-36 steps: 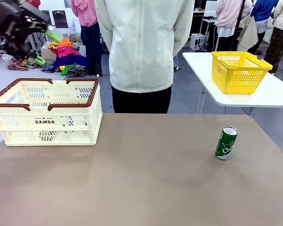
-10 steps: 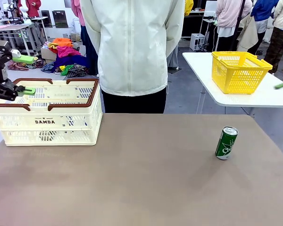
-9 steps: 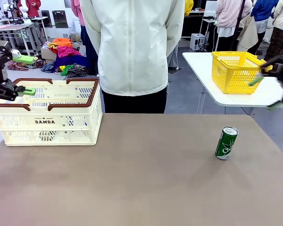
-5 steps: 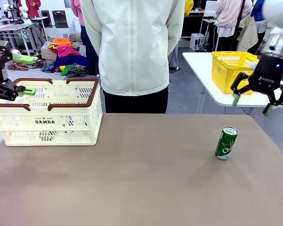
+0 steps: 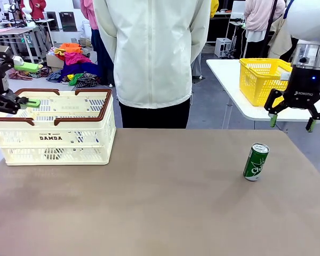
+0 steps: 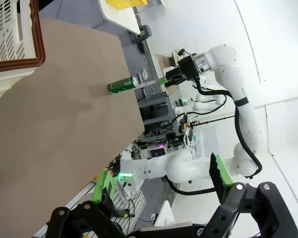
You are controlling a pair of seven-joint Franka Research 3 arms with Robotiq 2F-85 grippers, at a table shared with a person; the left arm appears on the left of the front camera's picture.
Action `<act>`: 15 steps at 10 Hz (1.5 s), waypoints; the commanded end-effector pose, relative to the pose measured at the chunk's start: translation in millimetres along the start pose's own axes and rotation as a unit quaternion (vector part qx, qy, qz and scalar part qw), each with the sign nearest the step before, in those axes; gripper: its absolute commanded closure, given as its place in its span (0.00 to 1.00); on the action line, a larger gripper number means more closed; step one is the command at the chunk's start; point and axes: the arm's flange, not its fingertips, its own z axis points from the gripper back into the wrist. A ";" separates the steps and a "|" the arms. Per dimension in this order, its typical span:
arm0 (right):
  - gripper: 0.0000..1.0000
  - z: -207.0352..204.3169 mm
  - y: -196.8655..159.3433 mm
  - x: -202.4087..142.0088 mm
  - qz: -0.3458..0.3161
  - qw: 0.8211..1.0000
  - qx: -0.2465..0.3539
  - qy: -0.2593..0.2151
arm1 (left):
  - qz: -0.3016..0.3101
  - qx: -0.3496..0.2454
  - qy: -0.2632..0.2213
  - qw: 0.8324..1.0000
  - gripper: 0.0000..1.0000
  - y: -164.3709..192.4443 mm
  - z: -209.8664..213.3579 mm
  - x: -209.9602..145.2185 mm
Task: Place the drinks into the Shopping basket.
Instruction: Pick up one drink and place it into the Shopping basket.
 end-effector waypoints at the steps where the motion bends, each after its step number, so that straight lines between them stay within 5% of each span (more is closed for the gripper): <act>1: 0.00 -10.4 19.1 2.3 0.070 0.997 0.012 -0.035 | 0.005 -0.011 -0.004 1.000 0.00 -2.9 -0.4 -0.8; 3: 0.00 -41.7 38.3 18.3 0.134 0.989 0.046 -0.050 | 0.005 -0.011 -0.004 1.000 0.00 -2.9 -0.4 -0.8; 7: 0.00 -97.6 75.6 35.7 0.144 0.986 -0.033 -0.082 | 0.005 -0.011 -0.004 1.000 0.00 -2.9 -0.4 -0.8; 11: 0.00 -98.0 77.0 33.9 0.163 0.983 -0.045 -0.070 | 0.005 -0.011 -0.004 1.000 0.00 -2.9 -0.4 -0.8; 15: 0.00 -53.4 42.2 24.7 0.145 0.985 -0.020 -0.095 | 0.005 -0.011 -0.004 1.000 0.00 -2.9 -0.4 -0.8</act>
